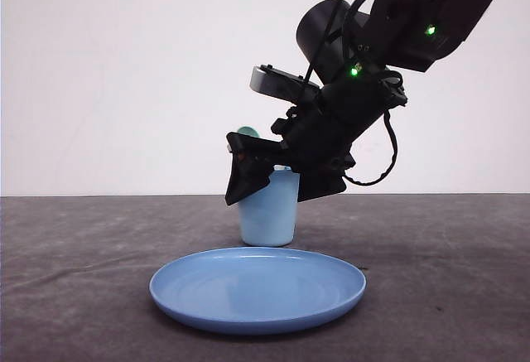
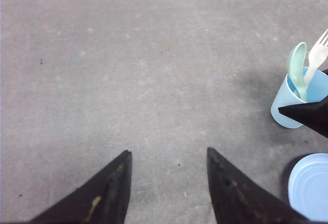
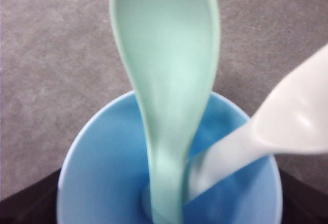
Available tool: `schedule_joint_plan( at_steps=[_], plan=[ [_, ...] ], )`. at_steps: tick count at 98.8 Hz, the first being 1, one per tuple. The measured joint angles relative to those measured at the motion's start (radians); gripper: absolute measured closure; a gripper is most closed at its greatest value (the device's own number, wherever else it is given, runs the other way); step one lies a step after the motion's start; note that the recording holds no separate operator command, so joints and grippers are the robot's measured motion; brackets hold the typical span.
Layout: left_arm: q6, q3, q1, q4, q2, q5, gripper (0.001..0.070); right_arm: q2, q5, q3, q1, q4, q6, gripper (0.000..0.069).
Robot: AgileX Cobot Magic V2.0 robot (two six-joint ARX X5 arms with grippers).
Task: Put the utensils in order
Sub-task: 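Lift the cup with the right gripper and move it over the plate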
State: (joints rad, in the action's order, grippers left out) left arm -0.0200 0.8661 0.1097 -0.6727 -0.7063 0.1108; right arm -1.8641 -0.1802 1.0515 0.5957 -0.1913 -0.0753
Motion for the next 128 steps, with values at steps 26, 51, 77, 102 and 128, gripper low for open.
schedule_joint_plan(
  at_steps=[26,51,77,102,128],
  plan=[
    [-0.008,0.0,0.0,0.0,0.0,0.0,0.0435,0.082,-0.003,0.0,0.003,0.073,0.0,0.0227],
    [-0.014,0.0,0.0,0.0,0.0,0.0,0.0435,0.219,-0.002,0.0,0.026,0.242,0.0,0.0227],
    [-0.014,0.0,0.0,0.0,0.0,0.0,0.0435,0.437,0.031,0.0,0.141,0.457,0.013,0.0228],
    [-0.014,0.0,0.0,-0.001,0.0,0.0,0.0435,0.574,0.161,0.0,0.288,0.561,0.019,0.0228],
    [-0.014,0.0,0.0,-0.017,0.0,0.0,0.0435,0.584,0.211,-0.018,0.38,0.576,0.019,0.0228]
  ],
)
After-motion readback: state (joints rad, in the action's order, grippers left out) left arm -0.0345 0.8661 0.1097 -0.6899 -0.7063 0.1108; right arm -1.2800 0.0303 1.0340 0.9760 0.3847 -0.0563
